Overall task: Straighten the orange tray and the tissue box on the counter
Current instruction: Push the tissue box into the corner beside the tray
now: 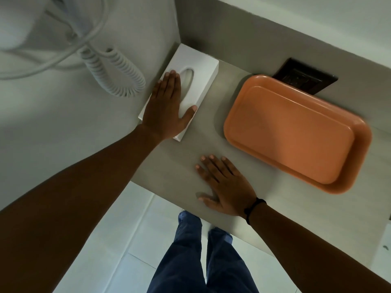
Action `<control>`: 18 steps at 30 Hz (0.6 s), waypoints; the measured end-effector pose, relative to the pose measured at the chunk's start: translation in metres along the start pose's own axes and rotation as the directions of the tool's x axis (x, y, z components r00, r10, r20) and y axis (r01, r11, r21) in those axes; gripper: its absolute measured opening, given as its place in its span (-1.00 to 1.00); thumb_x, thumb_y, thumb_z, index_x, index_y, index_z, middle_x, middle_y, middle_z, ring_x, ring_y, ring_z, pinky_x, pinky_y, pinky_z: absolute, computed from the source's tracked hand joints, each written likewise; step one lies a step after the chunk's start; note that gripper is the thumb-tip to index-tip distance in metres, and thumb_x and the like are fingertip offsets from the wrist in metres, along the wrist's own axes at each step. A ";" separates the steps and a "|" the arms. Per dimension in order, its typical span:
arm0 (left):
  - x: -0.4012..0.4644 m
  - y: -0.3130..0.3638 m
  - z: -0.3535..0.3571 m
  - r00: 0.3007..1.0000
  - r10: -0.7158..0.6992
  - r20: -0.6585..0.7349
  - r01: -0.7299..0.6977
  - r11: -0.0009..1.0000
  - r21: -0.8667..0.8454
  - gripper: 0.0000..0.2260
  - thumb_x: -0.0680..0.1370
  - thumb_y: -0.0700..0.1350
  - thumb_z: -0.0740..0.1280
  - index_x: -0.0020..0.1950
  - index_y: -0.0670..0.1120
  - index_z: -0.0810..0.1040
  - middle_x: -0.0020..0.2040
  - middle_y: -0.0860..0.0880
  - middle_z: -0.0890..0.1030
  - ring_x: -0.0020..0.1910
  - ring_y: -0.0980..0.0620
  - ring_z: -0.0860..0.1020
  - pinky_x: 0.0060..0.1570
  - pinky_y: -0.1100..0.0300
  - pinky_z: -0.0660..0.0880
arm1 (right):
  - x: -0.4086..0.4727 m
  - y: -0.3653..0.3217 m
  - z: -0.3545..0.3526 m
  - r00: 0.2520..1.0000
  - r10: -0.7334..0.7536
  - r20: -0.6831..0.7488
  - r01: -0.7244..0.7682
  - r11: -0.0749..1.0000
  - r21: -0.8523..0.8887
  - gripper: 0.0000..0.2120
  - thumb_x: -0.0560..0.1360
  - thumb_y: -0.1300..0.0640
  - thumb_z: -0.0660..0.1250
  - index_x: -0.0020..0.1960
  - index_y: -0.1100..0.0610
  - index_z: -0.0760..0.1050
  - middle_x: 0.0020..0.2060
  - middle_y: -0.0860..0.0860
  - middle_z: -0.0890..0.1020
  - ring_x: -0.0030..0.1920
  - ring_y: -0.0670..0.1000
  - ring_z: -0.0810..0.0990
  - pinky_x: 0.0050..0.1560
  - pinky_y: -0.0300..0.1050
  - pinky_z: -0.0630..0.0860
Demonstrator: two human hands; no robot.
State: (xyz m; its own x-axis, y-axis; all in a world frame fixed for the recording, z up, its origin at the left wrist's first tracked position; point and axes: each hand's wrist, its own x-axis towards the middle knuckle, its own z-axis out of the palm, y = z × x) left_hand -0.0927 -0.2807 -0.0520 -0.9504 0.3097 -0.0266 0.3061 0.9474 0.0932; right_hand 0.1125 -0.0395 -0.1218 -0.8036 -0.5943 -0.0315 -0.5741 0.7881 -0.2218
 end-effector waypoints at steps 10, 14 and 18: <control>0.011 0.001 -0.004 0.999 -0.025 -0.042 0.022 0.996 -0.087 -0.08 0.67 0.40 0.12 0.75 -0.25 -0.01 0.76 -0.24 0.07 0.76 -0.21 0.04 0.75 -0.14 0.02 | 0.004 -0.003 -0.015 1.000 0.014 -0.027 -0.013 0.997 0.070 -0.10 0.63 -0.47 0.22 0.76 0.07 0.25 0.73 0.14 0.33 0.73 0.21 0.32 0.71 0.26 0.33; -0.023 -0.001 -0.011 0.986 -0.097 -0.133 0.092 0.995 -0.042 -0.11 0.66 0.43 0.14 0.75 -0.20 0.10 0.74 -0.22 0.17 0.74 -0.24 0.11 0.73 -0.18 0.03 | 0.062 -0.014 -0.050 0.913 0.395 -0.099 -0.267 0.765 0.586 -0.18 0.62 -0.27 0.33 0.68 0.24 0.34 0.60 0.25 0.46 0.61 0.28 0.46 0.61 0.22 0.46; -0.065 -0.001 -0.008 0.979 -0.133 -0.155 0.126 0.991 -0.052 -0.13 0.66 0.36 0.25 0.69 -0.30 0.23 0.67 -0.29 0.32 0.69 -0.26 0.26 0.68 -0.20 0.23 | 0.170 -0.002 -0.102 0.625 0.779 -0.040 -0.364 0.337 0.868 -0.39 0.71 -0.10 0.36 0.62 0.23 0.39 0.37 -0.03 0.51 0.49 0.16 0.54 0.53 0.05 0.48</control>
State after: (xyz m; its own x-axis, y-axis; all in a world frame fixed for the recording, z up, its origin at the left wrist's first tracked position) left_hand -0.0317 -0.3024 -0.0424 -0.9796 0.1646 0.1153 0.1802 0.9734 0.1412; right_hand -0.0386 -0.1259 -0.0273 -0.9562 0.2491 -0.1536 0.2354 0.3431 -0.9093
